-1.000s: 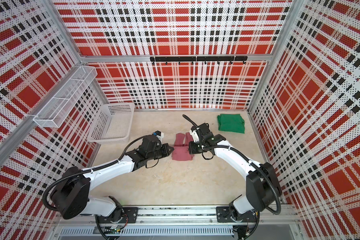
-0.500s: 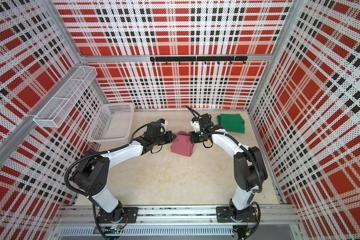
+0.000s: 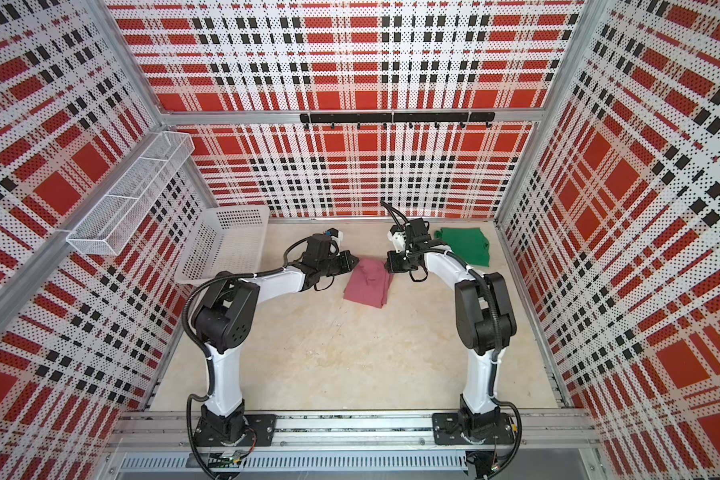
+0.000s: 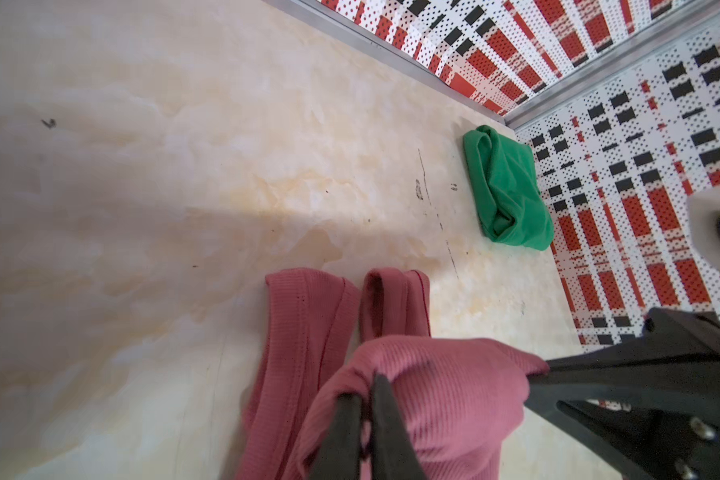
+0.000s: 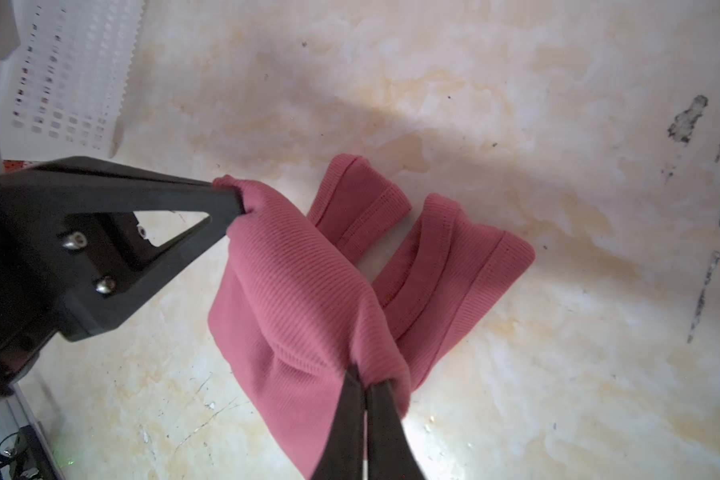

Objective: Fold and stack the tank tops
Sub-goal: 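Fold the pinched edge over toward the far end with both grippers, then release the folded tank top and raise both grippers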

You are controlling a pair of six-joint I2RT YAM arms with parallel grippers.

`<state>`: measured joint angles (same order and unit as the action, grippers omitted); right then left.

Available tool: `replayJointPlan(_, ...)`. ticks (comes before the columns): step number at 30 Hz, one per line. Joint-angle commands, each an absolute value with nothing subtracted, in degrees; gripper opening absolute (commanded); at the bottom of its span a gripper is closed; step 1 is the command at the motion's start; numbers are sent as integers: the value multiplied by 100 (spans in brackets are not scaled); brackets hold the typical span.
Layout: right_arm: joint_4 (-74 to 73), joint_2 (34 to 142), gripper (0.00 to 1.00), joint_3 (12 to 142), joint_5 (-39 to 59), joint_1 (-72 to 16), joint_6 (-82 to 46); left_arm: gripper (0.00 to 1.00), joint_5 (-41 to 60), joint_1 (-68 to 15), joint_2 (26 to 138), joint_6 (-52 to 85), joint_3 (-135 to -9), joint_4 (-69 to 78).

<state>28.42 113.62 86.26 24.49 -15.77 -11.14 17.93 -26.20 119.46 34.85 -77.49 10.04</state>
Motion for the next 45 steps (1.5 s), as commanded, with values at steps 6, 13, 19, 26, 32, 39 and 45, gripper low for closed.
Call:
replayJointPlan(6,2653,11251,63,8682,2089,-1367,-1043,51,1423,-2391,11497,3165,-8007,1140)
replayJointPlan(13,1547,10450,47,7501,2462,-1906,-2038,47,1209,-2854,11148,3547,-7075,1592)
replayJointPlan(19,216,10815,28,6732,2530,-2109,-3125,43,744,-2959,12189,3859,-7387,1665)
replayJointPlan(26,-64,11100,25,6171,1635,-1939,-3461,42,635,-2978,12744,4017,-7312,1822)
replayJointPlan(32,530,10578,28,6108,1327,-1696,-2921,39,9,-3306,11561,4280,-6029,2229)
replayJointPlan(39,575,9331,51,5977,1111,-1652,-2491,63,46,-3007,10556,3964,-6201,1999)
replayJointPlan(45,-598,9284,97,5435,2100,-1349,-2655,79,567,-2779,10185,3907,-5717,1722)
